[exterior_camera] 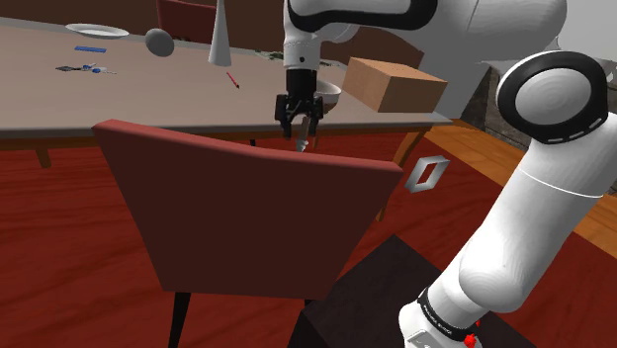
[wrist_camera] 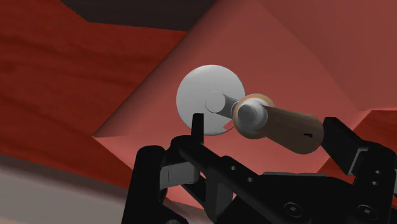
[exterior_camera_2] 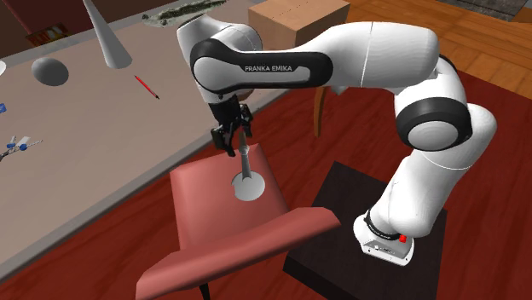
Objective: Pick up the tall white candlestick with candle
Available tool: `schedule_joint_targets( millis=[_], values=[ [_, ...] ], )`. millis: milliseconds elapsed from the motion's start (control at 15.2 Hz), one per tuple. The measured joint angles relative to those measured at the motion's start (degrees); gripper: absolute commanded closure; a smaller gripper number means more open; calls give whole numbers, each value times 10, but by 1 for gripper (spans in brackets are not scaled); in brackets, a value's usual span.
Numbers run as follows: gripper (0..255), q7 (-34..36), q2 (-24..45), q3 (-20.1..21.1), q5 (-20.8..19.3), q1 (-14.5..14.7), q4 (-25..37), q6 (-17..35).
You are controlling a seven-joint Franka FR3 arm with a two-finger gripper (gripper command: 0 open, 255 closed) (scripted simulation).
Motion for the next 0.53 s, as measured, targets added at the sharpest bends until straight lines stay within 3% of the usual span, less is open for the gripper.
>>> schedule_joint_targets(
  millis=[330,396,528],
  values=[
    [0,-3,3,0,0,1,-32,33],
    [255,-4,2,0,0,1,-35,37],
    [255,-5,2,0,0,0,-39,40]
  ],
)
